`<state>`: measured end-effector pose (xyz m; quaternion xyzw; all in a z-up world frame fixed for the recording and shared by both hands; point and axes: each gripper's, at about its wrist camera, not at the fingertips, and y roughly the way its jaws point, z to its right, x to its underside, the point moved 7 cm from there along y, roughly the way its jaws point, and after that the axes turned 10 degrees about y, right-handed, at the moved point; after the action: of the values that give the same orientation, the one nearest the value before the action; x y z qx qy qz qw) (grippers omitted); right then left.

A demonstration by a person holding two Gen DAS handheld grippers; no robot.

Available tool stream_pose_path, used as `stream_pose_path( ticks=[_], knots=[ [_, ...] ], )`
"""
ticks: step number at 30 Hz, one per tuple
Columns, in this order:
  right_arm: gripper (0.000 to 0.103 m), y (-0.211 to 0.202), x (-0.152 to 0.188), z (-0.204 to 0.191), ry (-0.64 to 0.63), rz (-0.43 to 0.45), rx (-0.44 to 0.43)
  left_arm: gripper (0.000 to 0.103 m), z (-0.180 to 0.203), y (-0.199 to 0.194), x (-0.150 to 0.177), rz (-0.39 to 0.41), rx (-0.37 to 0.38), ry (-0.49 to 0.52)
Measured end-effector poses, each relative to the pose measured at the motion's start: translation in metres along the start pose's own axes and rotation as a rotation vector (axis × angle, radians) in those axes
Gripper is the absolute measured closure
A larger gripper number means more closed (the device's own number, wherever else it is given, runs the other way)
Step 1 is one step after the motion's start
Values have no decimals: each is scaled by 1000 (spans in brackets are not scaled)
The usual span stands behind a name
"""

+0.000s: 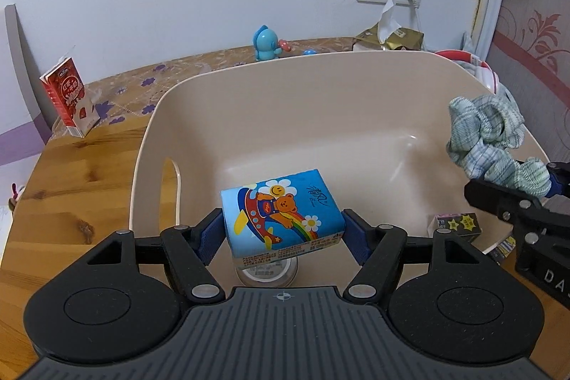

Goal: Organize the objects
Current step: 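Carry the tissue pack and cloth over the basket and release both, then withdraw both tools from the basket toward the remaining items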

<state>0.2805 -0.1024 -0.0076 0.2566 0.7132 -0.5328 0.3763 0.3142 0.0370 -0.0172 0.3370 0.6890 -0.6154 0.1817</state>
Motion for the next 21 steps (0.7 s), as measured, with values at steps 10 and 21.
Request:
stream_pose_path(
  ticks=[10,21],
  knots=[
    [27,-18,0,-3,-15,58,26,20,-4,-20,-2,60,9,-32],
    [1,-43,2,-11,-26,116,44,16,-8,-54,2,128,-9,-53]
  ],
)
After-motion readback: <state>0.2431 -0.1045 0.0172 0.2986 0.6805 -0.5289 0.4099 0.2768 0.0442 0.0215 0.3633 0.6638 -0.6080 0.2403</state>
